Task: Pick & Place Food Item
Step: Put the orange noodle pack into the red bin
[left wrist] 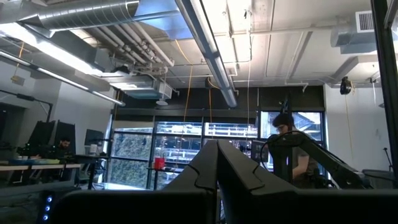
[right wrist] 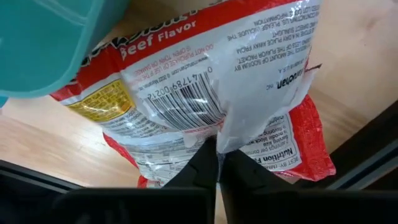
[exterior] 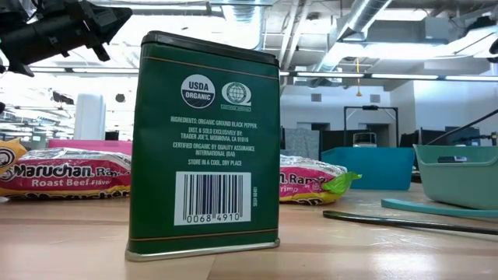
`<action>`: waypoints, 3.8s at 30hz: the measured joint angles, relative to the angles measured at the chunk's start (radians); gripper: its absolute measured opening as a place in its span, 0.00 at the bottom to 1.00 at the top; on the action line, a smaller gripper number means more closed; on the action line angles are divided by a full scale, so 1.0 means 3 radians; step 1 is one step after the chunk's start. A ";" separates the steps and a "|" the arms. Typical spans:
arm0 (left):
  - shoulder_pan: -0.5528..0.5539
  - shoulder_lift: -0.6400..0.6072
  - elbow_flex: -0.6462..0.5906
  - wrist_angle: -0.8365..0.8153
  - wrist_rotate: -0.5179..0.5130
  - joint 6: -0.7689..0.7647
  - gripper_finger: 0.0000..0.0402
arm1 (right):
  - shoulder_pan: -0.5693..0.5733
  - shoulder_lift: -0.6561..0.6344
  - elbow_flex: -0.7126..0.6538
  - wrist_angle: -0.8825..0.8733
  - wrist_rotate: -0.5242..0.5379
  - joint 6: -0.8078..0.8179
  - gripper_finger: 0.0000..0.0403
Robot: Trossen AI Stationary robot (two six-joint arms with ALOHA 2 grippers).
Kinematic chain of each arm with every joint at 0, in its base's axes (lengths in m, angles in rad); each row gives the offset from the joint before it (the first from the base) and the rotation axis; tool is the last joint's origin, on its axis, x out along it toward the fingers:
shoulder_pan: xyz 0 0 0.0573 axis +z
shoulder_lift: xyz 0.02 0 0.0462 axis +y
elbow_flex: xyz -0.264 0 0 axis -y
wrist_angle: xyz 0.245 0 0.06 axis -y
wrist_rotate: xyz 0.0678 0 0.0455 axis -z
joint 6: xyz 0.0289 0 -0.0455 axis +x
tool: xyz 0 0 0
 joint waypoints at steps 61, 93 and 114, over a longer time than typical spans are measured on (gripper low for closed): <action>-0.0001 0.0000 0.0000 0.0001 0.0001 -0.0001 0.00 | -0.0027 -0.0019 0.1103 -0.2284 0.0515 -0.0238 0.00; -0.0001 0.0000 0.0000 -0.0001 0.0000 -0.0001 0.00 | -0.0071 -0.0019 0.1103 -0.2720 0.2138 -0.0352 0.00; 0.0000 0.0000 0.0000 -0.0002 0.0000 -0.0001 0.00 | -0.0645 -0.0019 0.1103 -0.2720 0.3111 -0.1069 0.00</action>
